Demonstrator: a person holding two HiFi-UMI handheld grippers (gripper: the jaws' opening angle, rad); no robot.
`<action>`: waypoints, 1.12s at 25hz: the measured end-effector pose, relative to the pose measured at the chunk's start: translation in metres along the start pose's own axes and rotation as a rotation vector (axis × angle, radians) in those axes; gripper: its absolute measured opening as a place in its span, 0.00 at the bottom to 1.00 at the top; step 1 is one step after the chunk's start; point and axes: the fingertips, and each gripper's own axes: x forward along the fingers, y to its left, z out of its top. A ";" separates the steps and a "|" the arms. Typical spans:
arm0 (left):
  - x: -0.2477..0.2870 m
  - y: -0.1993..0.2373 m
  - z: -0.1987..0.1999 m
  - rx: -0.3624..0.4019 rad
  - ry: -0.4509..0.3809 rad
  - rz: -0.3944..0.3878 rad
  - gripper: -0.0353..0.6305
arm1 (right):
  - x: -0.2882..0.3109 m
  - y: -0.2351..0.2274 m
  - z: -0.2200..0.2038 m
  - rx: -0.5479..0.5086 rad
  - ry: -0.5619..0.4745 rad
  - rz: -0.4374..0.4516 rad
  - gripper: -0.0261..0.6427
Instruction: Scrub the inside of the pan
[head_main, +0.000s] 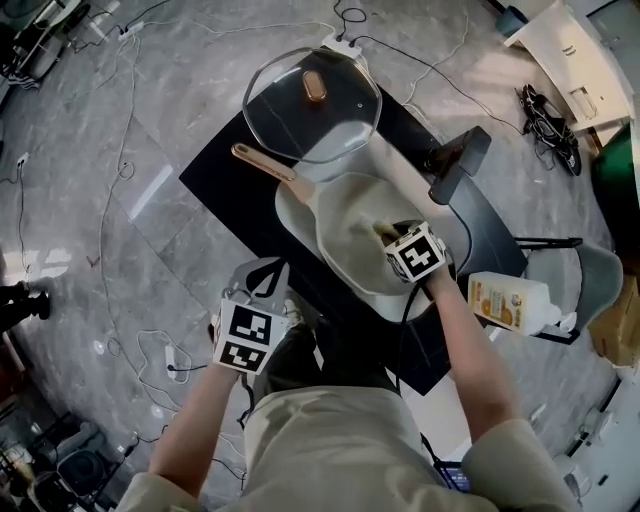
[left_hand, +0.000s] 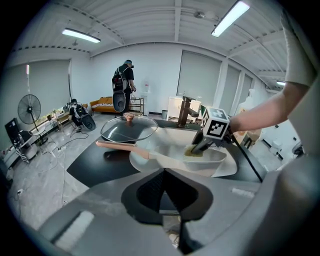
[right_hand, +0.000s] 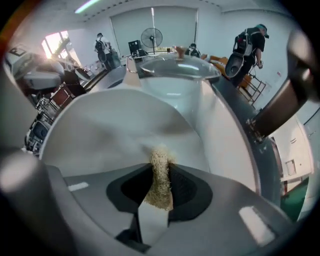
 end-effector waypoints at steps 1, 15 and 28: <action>-0.003 -0.001 0.002 0.004 -0.004 0.005 0.06 | -0.012 0.003 0.004 -0.017 -0.027 -0.008 0.19; -0.060 0.010 0.049 0.030 -0.105 0.137 0.06 | -0.184 0.043 0.075 0.037 -0.514 -0.024 0.19; -0.157 0.024 0.140 0.157 -0.319 0.332 0.06 | -0.339 0.082 0.138 -0.068 -0.892 -0.070 0.19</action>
